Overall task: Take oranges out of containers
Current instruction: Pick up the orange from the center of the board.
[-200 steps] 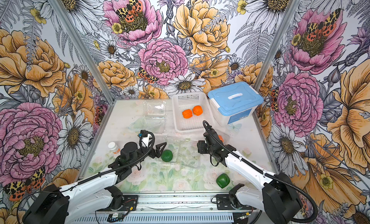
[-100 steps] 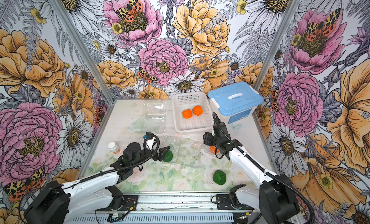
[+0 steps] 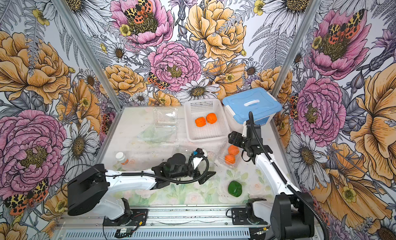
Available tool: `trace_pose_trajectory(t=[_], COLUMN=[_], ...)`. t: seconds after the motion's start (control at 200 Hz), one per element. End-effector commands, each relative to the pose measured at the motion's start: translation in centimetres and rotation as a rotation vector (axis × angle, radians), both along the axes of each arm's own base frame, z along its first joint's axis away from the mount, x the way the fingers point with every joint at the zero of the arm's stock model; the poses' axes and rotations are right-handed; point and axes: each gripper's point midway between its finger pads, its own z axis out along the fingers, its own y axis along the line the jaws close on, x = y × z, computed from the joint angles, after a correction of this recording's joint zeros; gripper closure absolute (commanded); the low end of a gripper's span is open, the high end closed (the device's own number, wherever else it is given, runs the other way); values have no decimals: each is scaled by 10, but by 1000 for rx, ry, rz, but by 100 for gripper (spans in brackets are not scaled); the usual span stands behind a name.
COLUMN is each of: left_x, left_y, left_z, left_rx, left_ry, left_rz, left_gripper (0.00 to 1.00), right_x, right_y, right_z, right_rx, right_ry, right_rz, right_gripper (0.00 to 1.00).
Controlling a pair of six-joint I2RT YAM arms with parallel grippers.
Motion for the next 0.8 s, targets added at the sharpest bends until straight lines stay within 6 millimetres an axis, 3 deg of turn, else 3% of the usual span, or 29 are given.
trace_pose_trajectory(t=[0.0,0.11,0.275,0.335,0.355,0.525,0.796], left_x=[-10,-20,-25,-23,-22,-19,-28], left_y=[-31,-52,-67,-69,-70,-75,-80], left_z=[1,-14,-27,-25,-43,-65,-80], left_rx=[-32,-14,0,6,44,133,197], left_ry=[19,46,81,86,98,123,131], left_rz=[2,14,31,44,52,80,57], left_gripper=[1,1,1,1,1,1,6], right_x=[-6,-10,-10,-10,-11,-14,-16], right_y=[-7,-16,-20,-22,-22,-25,-29], right_z=[21,20,14,14,13,18,15], right_rx=[10,19,40,43,43,43,44], right_ry=[-70,-71,-49,-48,-47,-65,-64], right_rz=[-27,-55,-59,-67,-68,-72,-80], right_gripper=[12,9,5,5,5,5,5])
